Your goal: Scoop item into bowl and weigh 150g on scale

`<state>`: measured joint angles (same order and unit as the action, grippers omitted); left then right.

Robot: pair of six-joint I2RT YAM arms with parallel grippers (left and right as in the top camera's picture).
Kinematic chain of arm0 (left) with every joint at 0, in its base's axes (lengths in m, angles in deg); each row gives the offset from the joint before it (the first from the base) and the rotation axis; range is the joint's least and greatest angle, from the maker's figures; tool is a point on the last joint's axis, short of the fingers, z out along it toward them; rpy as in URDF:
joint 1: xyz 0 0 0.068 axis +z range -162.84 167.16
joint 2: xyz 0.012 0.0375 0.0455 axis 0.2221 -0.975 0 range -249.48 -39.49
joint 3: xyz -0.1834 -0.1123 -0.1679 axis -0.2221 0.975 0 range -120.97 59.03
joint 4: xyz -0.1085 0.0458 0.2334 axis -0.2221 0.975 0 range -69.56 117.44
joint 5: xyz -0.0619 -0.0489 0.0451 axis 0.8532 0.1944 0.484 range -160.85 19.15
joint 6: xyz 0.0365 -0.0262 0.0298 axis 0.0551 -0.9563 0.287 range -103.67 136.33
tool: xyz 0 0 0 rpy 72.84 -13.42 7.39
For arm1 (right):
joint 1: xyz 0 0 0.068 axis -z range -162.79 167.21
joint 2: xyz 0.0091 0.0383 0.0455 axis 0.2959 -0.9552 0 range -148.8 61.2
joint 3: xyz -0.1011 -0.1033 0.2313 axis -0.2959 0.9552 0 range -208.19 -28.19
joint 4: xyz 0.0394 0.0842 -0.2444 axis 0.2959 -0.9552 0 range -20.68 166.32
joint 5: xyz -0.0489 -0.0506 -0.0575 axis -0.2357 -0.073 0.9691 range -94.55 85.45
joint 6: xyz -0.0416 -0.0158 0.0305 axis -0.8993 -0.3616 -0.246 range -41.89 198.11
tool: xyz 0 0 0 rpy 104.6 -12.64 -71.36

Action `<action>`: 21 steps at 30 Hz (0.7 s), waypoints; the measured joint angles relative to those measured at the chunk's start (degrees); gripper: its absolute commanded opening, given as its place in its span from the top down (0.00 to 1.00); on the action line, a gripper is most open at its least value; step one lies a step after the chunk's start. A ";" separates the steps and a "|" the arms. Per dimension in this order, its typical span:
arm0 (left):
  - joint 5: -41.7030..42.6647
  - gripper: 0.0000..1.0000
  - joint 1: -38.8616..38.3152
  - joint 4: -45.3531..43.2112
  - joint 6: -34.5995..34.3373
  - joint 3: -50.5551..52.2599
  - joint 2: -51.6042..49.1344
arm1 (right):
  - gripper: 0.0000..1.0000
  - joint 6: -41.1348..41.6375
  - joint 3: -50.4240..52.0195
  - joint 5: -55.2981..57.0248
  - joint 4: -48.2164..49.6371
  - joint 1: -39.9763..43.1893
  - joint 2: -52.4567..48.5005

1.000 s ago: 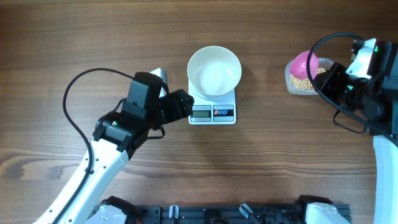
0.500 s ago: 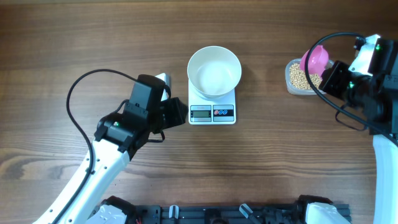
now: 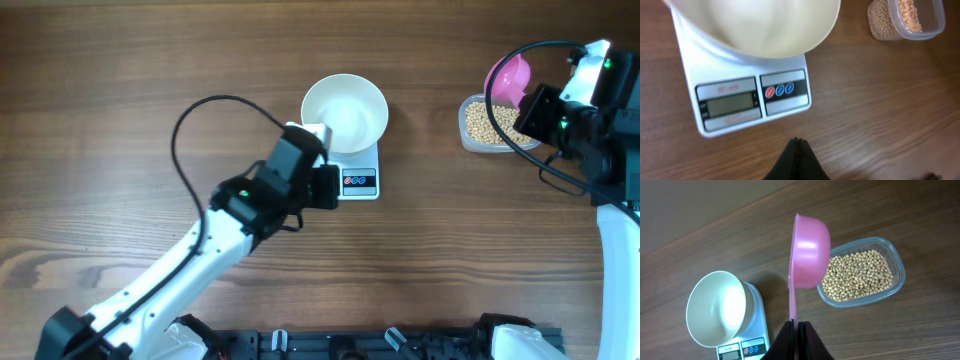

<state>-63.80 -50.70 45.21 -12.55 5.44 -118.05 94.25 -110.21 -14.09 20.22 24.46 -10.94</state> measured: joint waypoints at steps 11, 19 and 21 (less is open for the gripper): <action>-10.23 0.96 -5.73 -10.93 0.39 -0.02 -13.16 | 0.96 -4.22 0.00 0.22 4.79 0.00 0.00; -10.19 0.96 -6.21 -11.80 0.39 -0.02 -16.57 | 0.96 -4.72 0.00 0.24 10.95 0.00 0.00; -10.19 0.96 -6.34 -11.82 0.39 -0.02 -17.53 | 0.96 -4.74 0.00 0.24 10.93 0.00 0.00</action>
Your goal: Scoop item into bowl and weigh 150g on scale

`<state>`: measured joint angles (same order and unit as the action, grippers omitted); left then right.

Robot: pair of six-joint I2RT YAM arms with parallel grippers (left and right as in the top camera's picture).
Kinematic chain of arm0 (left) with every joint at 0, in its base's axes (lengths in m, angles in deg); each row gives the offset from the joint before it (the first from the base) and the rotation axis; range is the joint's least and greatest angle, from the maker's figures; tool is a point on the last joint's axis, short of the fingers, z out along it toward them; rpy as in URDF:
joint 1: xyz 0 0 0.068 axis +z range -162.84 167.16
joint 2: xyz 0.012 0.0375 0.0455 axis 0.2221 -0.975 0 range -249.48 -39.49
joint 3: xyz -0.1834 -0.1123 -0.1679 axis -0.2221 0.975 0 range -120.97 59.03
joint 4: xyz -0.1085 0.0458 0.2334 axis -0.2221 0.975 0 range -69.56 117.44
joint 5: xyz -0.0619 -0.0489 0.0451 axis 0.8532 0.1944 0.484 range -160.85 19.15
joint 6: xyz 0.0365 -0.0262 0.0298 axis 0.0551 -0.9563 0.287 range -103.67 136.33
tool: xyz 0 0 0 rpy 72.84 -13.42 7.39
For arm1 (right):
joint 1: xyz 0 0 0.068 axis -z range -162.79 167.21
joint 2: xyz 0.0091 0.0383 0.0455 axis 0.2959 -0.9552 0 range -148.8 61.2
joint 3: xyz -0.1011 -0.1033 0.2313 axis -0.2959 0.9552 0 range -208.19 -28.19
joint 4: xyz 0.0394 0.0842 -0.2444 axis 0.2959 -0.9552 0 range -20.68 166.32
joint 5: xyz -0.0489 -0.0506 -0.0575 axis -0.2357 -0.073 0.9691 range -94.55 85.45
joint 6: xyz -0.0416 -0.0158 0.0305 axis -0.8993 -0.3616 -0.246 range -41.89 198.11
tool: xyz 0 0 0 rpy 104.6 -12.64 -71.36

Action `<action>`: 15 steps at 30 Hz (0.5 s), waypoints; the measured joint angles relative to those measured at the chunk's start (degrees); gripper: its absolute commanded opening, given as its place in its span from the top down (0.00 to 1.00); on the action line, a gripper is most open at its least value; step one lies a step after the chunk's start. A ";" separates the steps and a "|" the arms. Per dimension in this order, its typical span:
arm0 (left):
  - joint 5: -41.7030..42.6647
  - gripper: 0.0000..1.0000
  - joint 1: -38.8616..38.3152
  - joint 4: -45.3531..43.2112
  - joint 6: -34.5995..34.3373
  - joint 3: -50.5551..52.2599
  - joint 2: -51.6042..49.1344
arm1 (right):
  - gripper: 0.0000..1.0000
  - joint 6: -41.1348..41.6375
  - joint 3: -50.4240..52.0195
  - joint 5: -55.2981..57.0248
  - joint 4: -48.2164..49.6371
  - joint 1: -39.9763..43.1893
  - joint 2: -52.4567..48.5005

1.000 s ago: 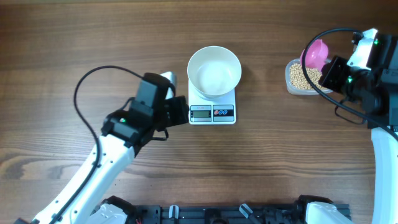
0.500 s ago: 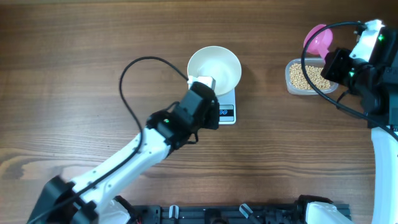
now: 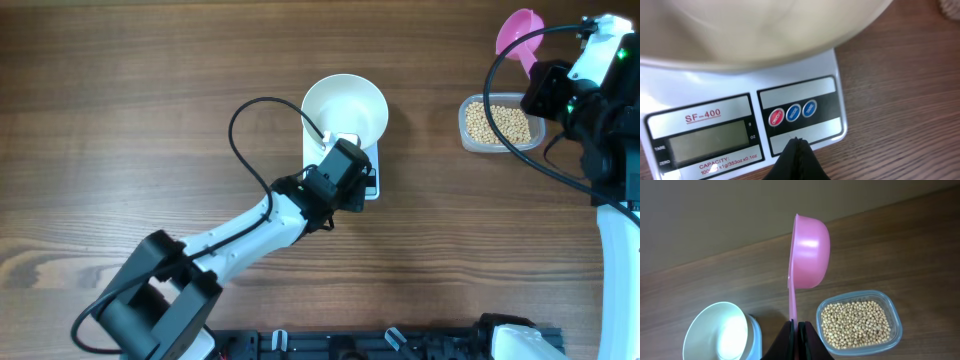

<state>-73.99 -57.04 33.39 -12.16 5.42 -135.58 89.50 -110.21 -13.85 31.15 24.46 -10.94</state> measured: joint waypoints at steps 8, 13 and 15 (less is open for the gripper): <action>-2.14 0.96 0.00 0.02 0.04 0.00 -1.90 | 0.96 0.02 0.00 0.02 -2.16 -0.02 0.00; -3.06 0.96 0.00 -0.55 0.20 0.02 -3.48 | 0.96 0.02 0.00 0.00 -2.38 0.00 0.00; -3.08 0.96 0.00 -2.36 0.22 0.00 -4.09 | 0.96 0.02 0.00 0.00 -2.58 0.00 0.00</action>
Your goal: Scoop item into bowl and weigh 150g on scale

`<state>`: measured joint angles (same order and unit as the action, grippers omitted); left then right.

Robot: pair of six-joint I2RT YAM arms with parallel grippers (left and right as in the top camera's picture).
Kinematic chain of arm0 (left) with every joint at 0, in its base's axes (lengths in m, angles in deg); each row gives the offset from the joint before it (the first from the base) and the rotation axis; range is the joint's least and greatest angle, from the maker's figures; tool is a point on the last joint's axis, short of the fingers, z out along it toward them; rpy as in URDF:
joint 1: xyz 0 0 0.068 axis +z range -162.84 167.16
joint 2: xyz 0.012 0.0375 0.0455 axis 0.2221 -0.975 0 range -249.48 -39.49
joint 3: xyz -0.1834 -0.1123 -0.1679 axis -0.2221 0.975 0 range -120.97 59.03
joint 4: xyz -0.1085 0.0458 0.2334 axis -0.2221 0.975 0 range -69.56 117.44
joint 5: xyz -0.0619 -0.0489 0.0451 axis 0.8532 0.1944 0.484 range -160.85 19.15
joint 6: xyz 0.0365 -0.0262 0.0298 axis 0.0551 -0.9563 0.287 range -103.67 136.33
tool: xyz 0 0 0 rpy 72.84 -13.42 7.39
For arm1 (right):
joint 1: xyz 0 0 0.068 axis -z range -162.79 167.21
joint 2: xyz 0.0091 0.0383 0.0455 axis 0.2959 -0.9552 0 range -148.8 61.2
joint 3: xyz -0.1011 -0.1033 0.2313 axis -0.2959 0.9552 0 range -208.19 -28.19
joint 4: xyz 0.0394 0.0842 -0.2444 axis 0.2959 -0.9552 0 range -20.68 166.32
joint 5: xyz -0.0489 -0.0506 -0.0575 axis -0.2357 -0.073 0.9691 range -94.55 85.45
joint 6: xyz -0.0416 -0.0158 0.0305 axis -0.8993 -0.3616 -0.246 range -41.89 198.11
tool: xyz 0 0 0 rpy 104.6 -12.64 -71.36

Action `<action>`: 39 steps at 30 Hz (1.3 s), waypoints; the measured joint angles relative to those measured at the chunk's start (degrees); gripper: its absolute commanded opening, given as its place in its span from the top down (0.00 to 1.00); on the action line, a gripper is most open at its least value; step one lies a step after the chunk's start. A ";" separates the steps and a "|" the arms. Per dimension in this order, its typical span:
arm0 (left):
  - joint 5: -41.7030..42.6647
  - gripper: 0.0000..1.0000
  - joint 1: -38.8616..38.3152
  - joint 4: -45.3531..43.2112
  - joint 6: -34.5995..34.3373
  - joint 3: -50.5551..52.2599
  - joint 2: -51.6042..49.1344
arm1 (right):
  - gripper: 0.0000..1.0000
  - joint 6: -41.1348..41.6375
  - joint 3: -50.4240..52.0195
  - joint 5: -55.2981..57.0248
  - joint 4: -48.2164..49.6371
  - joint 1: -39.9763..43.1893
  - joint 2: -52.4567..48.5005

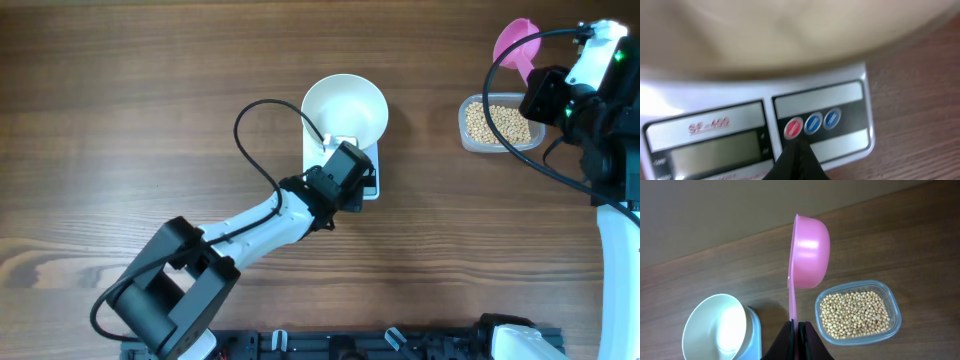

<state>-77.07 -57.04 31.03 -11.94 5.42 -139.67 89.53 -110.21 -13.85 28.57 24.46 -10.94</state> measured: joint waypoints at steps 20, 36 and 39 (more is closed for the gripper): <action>-4.02 0.96 0.00 -3.61 0.17 0.00 -3.02 | 0.96 0.26 0.00 -0.02 -2.60 0.00 0.00; -1.40 0.96 0.02 -3.76 0.17 0.00 -3.02 | 0.96 0.26 0.00 0.00 -2.60 0.00 0.00; -1.38 0.96 0.02 -3.78 0.17 0.00 -3.02 | 0.96 0.26 0.00 0.00 -2.62 0.00 0.00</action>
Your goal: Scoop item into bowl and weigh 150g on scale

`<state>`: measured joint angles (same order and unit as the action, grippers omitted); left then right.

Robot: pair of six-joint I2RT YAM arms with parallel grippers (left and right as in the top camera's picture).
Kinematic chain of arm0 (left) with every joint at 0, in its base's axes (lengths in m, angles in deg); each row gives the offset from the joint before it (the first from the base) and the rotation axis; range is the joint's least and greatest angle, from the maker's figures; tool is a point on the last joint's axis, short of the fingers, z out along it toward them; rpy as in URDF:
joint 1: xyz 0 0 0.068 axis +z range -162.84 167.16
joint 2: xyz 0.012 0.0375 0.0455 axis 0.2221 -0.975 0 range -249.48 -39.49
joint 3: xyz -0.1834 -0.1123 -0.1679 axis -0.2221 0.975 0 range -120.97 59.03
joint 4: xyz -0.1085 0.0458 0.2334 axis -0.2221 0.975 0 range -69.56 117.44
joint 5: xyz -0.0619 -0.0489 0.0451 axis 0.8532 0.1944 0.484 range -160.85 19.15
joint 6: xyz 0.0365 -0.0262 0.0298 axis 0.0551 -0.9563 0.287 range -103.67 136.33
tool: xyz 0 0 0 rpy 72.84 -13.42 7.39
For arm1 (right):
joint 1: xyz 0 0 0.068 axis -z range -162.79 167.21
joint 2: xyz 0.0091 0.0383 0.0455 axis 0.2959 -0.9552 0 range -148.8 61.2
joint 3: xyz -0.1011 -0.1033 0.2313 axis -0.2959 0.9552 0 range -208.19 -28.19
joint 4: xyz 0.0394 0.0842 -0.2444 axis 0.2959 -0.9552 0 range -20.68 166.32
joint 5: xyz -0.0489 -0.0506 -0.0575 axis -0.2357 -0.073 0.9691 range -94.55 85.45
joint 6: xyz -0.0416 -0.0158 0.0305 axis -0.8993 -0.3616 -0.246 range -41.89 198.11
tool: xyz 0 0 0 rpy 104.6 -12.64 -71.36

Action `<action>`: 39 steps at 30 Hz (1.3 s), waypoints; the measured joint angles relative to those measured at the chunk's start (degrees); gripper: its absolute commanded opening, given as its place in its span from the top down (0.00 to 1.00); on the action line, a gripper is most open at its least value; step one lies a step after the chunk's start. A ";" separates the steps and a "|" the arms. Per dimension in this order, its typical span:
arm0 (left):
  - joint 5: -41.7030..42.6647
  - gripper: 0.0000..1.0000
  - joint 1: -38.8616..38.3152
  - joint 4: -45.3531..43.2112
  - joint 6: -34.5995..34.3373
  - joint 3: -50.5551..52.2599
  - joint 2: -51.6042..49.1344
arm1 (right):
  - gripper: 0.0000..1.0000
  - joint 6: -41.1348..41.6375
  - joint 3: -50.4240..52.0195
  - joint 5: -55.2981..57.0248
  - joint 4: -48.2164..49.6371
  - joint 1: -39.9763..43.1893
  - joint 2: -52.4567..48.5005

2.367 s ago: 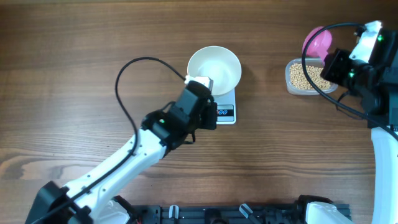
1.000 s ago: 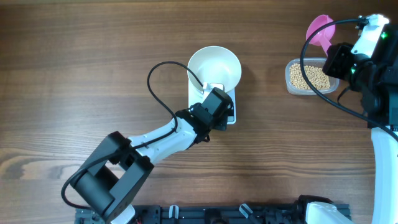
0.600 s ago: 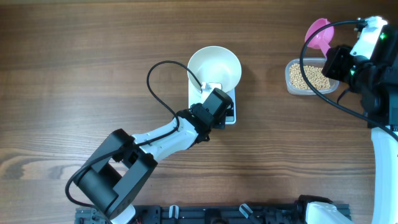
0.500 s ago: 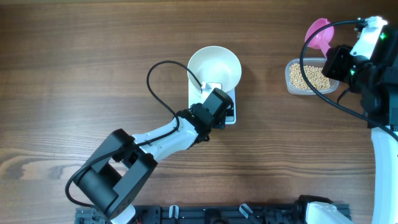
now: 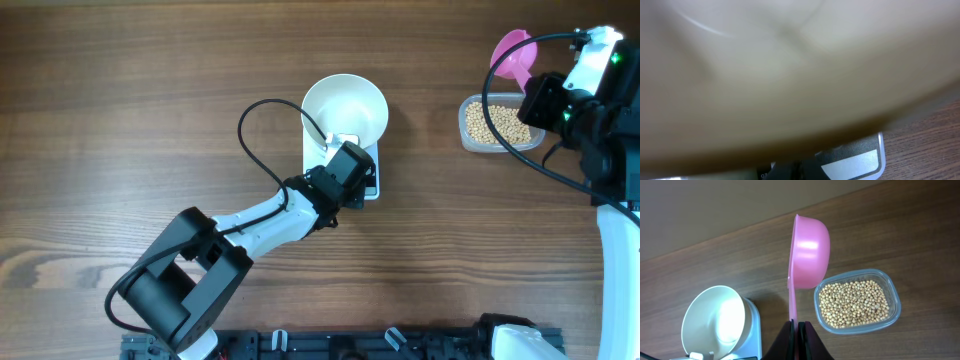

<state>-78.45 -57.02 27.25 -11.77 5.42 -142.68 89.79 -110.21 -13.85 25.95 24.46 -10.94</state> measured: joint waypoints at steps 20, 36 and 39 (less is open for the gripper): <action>-1.36 0.96 0.09 0.04 0.00 0.00 0.00 | 0.96 0.00 0.00 -0.02 -0.15 0.00 0.00; -0.35 0.96 0.28 0.09 0.00 0.00 -0.11 | 0.96 0.00 0.00 -0.02 -0.31 -0.02 0.00; 0.44 0.96 0.31 0.07 0.00 -0.02 -0.11 | 0.96 0.00 0.00 -0.02 -0.44 0.00 0.00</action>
<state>-78.01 -56.71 27.31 -11.77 5.40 -142.79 89.79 -110.21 -13.87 25.51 24.46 -10.94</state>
